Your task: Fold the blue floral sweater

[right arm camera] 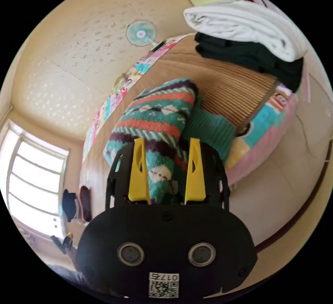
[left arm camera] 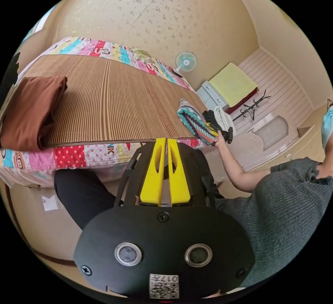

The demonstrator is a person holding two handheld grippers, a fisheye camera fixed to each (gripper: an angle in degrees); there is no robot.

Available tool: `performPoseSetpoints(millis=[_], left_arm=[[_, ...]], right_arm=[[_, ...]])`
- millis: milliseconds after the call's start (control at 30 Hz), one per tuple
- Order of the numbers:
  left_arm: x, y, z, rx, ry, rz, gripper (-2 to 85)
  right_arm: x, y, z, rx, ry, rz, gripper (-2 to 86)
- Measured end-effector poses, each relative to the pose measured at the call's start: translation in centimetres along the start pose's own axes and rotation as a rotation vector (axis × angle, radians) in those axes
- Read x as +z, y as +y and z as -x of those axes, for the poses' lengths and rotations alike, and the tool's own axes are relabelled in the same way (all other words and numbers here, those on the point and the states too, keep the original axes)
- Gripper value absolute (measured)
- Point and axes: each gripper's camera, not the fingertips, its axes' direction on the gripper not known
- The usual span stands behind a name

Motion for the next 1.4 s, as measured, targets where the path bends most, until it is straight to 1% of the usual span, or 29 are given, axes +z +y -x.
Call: performPoseSetpoints(millis=[33, 67, 100, 133, 167, 233, 267, 333, 367, 433, 467, 533, 567, 633, 700, 767, 833, 900, 1000, 1133, 1167, 1200, 1267, 1300, 1333, 1400], left_arm=[[0.0, -0.2, -0.2, 0.005, 0.0, -0.006, -1.0], [-0.1, -0.7, -0.6, 0.017, -0.003, -0.02, -1.0], [-0.3, -1.0, -1.2, 0.035, -0.009, -0.033, -1.0], [-0.3, -1.1, -1.5, 0.044, -0.016, -0.037, -1.0], [-0.2, -1.2, -1.9, 0.056, -0.036, -0.037, -1.0], [0.2, -1.2, -2.3, 0.065, -0.054, -0.029, -1.0], [0.8, -1.3, -2.4, 0.071, -0.051, -0.019, -1.0], [1.7, -1.5, -2.3, 0.065, -0.032, 0.006, -1.0], [2.2, -1.7, -2.2, 0.054, -0.018, 0.013, -1.0], [2.5, -2.0, -2.1, 0.036, -0.014, -0.004, -0.9], [2.6, -2.1, -2.0, 0.021, -0.017, -0.015, -0.8], [2.9, -2.4, -1.8, -0.003, -0.018, -0.013, -0.5], [3.2, -2.7, -1.6, -0.017, -0.016, -0.003, -0.1], [3.5, -3.2, -1.3, -0.024, -0.016, 0.016, 1.1], [3.6, -4.0, -1.3, -0.01, -0.044, 0.042, 3.8], [3.8, -4.6, -1.4, 0.009, -0.082, 0.059, 5.5], [4.5, -5.4, -1.5, 0.021, -0.1, 0.081, 7.2], [5.8, -7.0, -1.9, 0.03, -0.046, 0.08, 8.8], [7.7, -10.5, -3.6, 0.074, 0.06, 0.062, 9.9], [11.5, -16.7, -7.7, 0.192, 0.115, 0.134, 13.3], [12.6, -18.7, -9.2, 0.226, 0.073, 0.151, 14.6], [13.3, -20.6, -10.7, 0.237, -0.005, 0.131, 15.7], [14.7, -23.3, -13.1, 0.311, -0.113, 0.117, 16.0], [16.4, -25.3, -14.4, 0.36, -0.165, 0.155, 16.0], [17.5, -26.2, -14.9, 0.377, -0.177, 0.191, 16.1], [21.9, -29.1, -15.1, 0.387, -0.242, 0.345, 14.9]], right_arm=[[2.2, -2.0, -0.4, -0.013, -0.091, 0.115, 7.9], [3.0, -2.9, -0.2, -0.012, -0.105, 0.168, 7.5], [2.8, -4.0, 1.8, -0.047, -0.104, 0.176, 6.5], [0.8, -4.1, 6.3, -0.196, -0.106, 0.083, 6.0], [-0.1, -3.8, 9.1, -0.282, -0.103, 0.044, 5.7], [-3.0, -0.3, 20.4, -0.609, -0.199, -0.039, 4.5], [-3.1, 0.9, 23.1, -0.676, -0.218, -0.035, 4.3], [-1.6, 7.1, 31.7, -0.898, -0.219, 0.004, 3.9], [-1.0, 8.8, 33.2, -0.942, -0.22, 0.022, 4.0], [2.3, 15.8, 37.3, -1.049, -0.268, 0.132, 4.3], [3.4, 17.6, 37.8, -1.062, -0.279, 0.169, 4.5], [8.7, 25.1, 38.5, -1.082, -0.277, 0.348, 5.1], [10.2, 26.8, 38.2, -1.074, -0.266, 0.4, 5.1], [15.6, 32.2, 36.1, -1.004, -0.197, 0.631, 2.4], [16.6, 33.4, 34.3, -0.971, -0.24, 0.732, 1.6], [15.6, 31.8, 32.5, -0.928, -0.284, 0.708, 1.4], [13.7, 27.4, 30.2, -0.868, -0.311, 0.601, 1.9], [12.9, 23.9, 28.4, -0.796, -0.314, 0.537, 2.4], [13.2, 20.8, 26.9, -0.734, -0.35, 0.532, 2.3], [15.0, 22.1, 27.6, -0.746, -0.358, 0.511, 2.0], [15.4, 22.4, 27.8, -0.747, -0.36, 0.51, 2.0], [16.1, 22.9, 28.2, -0.75, -0.366, 0.51, 1.9], [17.2, 23.4, 28.7, -0.746, -0.376, 0.508, 1.9], [17.8, 23.7, 29.1, -0.744, -0.383, 0.511, 1.9], [18.3, 24.0, 29.5, -0.754, -0.38, 0.508, 1.9], [18.8, 24.7, 30.2, -0.798, -0.351, 0.492, 2.1]])
